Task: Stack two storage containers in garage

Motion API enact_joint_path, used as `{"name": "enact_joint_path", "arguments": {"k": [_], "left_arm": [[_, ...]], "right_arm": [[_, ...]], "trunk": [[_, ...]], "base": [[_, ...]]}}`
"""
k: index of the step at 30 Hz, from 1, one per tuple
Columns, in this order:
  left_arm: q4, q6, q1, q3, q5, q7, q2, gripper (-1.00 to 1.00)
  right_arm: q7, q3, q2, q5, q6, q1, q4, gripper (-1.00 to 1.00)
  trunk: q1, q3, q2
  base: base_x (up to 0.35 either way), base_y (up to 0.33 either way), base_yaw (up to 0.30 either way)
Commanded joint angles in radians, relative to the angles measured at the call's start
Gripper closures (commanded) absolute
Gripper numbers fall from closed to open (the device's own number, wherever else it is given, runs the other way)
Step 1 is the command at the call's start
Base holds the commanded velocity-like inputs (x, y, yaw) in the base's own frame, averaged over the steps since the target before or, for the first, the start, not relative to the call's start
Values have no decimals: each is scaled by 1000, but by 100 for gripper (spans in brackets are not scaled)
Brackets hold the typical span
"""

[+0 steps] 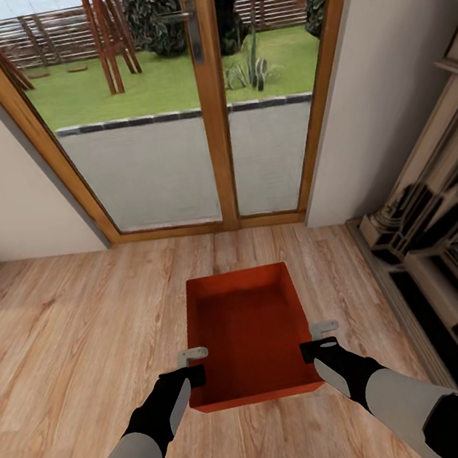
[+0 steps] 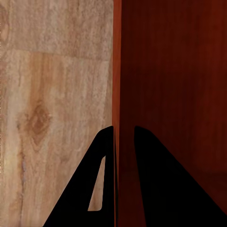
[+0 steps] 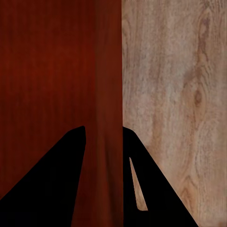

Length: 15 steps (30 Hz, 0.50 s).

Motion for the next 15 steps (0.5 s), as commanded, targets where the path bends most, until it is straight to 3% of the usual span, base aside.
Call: {"name": "enact_joint_path", "arguments": {"k": [1,15], "left_arm": [[1,9,1,-1,-12,22,9,100],[-4,9,1,-1,-12,22,9,100]], "right_arm": [[-10,-14,-6,33,6,-1,-4,100],[-10,-16,-8,33,4,-1,-4,100]], "trunk": [[-4,3,7],[-58,46,105]], "base": [[0,0,0],[0,0,0]]}}
